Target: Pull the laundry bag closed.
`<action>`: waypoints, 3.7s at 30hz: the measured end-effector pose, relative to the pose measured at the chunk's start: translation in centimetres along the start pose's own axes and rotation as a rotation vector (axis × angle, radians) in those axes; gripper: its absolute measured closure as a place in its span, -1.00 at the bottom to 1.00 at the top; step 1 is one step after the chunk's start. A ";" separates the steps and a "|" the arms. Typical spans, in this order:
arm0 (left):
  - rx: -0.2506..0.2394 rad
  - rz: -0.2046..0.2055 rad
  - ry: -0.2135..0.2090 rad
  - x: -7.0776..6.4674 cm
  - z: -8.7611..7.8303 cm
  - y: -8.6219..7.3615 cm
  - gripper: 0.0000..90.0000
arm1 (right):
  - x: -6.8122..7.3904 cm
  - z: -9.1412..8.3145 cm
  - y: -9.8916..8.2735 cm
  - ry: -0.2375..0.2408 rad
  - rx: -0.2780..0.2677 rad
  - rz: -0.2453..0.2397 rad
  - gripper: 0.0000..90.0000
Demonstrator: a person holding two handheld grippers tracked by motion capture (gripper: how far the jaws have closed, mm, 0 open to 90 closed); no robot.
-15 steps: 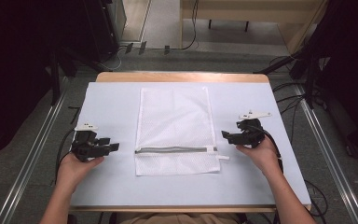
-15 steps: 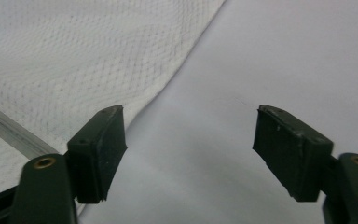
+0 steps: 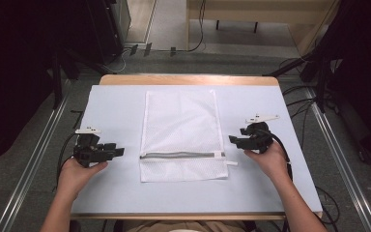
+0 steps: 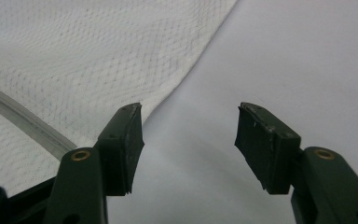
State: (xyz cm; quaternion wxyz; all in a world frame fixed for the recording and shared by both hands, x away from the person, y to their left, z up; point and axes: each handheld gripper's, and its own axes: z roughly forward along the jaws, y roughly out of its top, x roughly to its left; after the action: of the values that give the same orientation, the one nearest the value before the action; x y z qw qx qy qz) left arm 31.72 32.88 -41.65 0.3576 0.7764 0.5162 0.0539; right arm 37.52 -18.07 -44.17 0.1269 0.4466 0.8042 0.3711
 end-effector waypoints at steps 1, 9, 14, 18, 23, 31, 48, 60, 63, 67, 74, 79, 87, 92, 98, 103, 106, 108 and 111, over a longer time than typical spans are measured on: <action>0.010 -0.015 -0.017 0.1 0.1 0.1 -0.02 | 0.0 0.0 0.0 0.004 0.004 0.003 -0.01; -0.009 -0.033 -0.037 0.0 0.1 0.3 -0.19 | 0.2 0.2 0.0 0.058 0.034 0.016 0.18; -0.040 -0.055 -0.117 0.1 0.3 0.3 -0.20 | 0.5 0.3 -0.1 0.045 0.043 -0.002 0.13; -0.067 -0.026 -0.109 -0.1 0.4 0.5 -0.22 | 0.8 0.2 -0.2 0.067 0.043 -0.005 0.17; -0.020 0.009 -0.063 -0.3 0.9 0.3 -0.22 | 1.1 0.2 -0.3 0.075 0.041 -0.012 0.16; -0.018 0.024 -0.053 -0.5 1.0 0.5 -0.17 | 1.4 0.1 -0.5 0.065 0.045 -0.005 0.16; 0.008 0.013 -0.067 -0.9 1.0 0.5 -0.15 | 2.2 0.2 -0.5 0.063 0.061 -0.033 0.11; -0.005 0.001 -0.086 -2.0 0.3 -0.1 -0.07 | 5.0 -0.1 0.1 0.105 0.072 -0.076 0.16; 0.004 0.011 -0.087 -2.0 0.3 -0.2 0.02 | 5.5 0.0 0.2 0.116 0.074 -0.091 0.17; 0.000 -0.004 -0.090 -1.9 0.5 -0.4 0.03 | 6.0 0.1 0.4 0.127 0.073 -0.100 0.18; 0.005 0.009 -0.078 -2.0 0.6 -0.9 -0.02 | 7.5 0.6 0.9 0.160 0.076 -0.125 0.18; 0.003 0.006 -0.071 -2.0 0.6 -1.1 -0.05 | 8.3 0.9 1.1 0.185 0.083 -0.128 0.19; -0.017 0.011 -0.079 -2.2 0.8 -1.4 -0.09 | 10.0 2.1 2.1 0.242 0.085 -0.143 0.22; 0.007 0.012 -0.068 -2.0 0.8 -1.7 -0.09 | 11.1 2.7 2.7 0.260 0.094 -0.171 0.24; 0.013 0.018 -0.065 -2.1 0.5 -2.2 -0.09 | 13.2 3.4 3.7 0.301 0.104 -0.226 0.26; 0.015 0.022 -0.065 -2.1 0.4 -2.3 -0.10 | 13.9 3.9 4.2 0.303 0.107 -0.244 0.26; 0.017 0.018 -0.073 -1.9 0.3 -2.3 -0.12 | 14.3 4.1 4.7 0.309 0.109 -0.238 0.27; 0.021 0.013 -0.076 -1.7 0.3 -2.3 -0.12 | 14.9 4.4 5.2 0.316 0.113 -0.238 0.28; 0.023 0.001 -0.081 -1.4 0.3 -2.2 -0.12 | 15.2 4.6 5.8 0.341 0.115 -0.224 0.29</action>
State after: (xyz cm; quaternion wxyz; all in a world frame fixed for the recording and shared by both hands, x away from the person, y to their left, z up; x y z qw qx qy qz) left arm 29.55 32.00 -42.81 0.3692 0.7823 0.5015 0.0165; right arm 34.94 -1.58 -41.35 0.0039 0.2917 0.8786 0.3782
